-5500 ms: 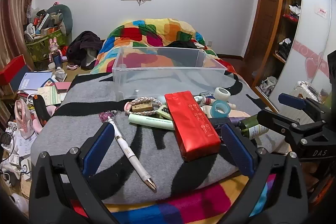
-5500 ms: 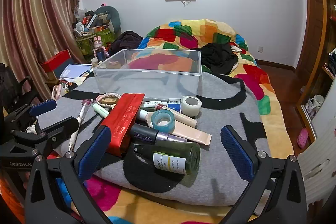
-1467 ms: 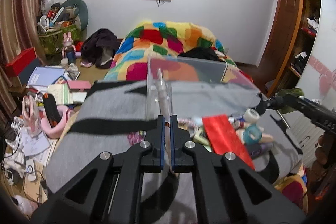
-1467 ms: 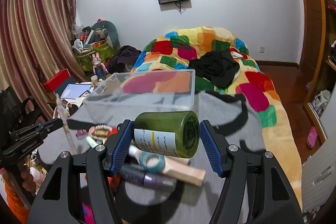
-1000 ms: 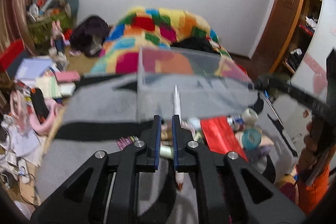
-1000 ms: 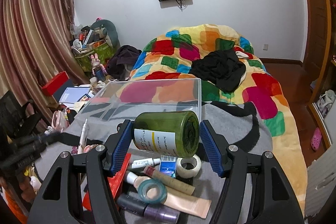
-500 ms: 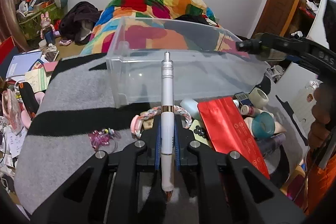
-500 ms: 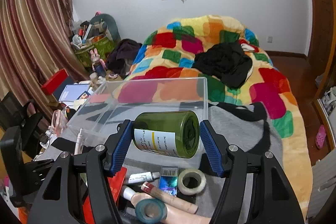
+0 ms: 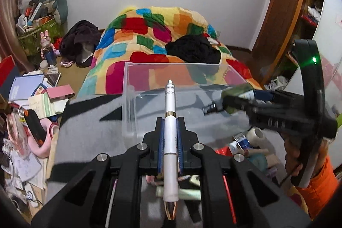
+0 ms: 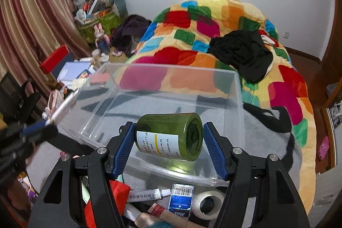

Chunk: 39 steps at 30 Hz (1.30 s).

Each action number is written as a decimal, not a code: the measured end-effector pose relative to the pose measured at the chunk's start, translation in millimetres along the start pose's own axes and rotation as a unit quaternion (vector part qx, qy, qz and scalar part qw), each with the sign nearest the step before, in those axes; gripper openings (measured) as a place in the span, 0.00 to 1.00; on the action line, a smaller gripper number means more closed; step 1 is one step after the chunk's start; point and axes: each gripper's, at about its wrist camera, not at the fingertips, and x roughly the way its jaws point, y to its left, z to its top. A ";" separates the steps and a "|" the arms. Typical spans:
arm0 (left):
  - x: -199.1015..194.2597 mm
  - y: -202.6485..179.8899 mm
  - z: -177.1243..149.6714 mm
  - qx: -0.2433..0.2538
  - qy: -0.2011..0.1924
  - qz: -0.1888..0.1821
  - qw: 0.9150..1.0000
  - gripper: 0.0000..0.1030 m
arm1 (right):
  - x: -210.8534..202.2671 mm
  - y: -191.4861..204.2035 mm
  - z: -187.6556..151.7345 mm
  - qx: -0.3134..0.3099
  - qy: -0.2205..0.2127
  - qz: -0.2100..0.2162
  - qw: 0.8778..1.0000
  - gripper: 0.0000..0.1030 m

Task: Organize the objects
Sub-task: 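Carry the pen and green bottle into the clear box and open both grippers, then grasp the pink hair clip with the left gripper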

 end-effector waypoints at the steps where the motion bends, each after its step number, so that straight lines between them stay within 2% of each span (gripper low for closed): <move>1: 7.5 -0.1 5.5 0.005 0.014 0.000 1.000 0.10 | 4.0 0.4 0.1 -0.002 0.009 0.002 1.000 0.60; 7: 39.9 -0.6 15.5 0.018 0.068 0.008 0.997 0.10 | 17.6 -0.2 0.8 -0.001 0.037 0.006 0.999 0.60; 13: 52.0 -10.9 17.2 0.030 0.087 0.007 0.996 0.10 | 23.5 -0.6 1.4 0.002 0.051 0.010 0.999 0.60; 21: 30.2 -16.4 23.1 0.040 0.053 0.017 0.998 0.12 | 6.0 4.0 -1.6 -0.016 0.033 0.002 0.999 0.62; 24: 12.3 -15.2 21.4 0.045 0.031 0.026 0.998 0.21 | -7.3 5.7 -4.0 -0.023 0.017 -0.002 1.000 0.65; 29: -13.3 -11.0 14.4 0.043 -0.001 0.034 0.998 0.47 | -32.3 7.1 -10.9 -0.031 -0.011 -0.010 0.999 0.70; 33: -30.6 -7.4 5.7 0.045 -0.021 0.044 0.998 0.58 | -49.0 3.1 -16.7 -0.025 -0.027 -0.009 0.999 0.74; 35: -37.4 -5.5 -1.5 0.047 -0.027 0.049 0.997 0.66 | -56.5 2.0 -21.5 -0.026 -0.035 -0.013 0.999 0.77; 39: -43.1 0.6 -19.3 0.046 -0.028 0.052 0.997 0.71 | -65.0 -0.7 -32.4 -0.028 -0.042 -0.020 0.999 0.78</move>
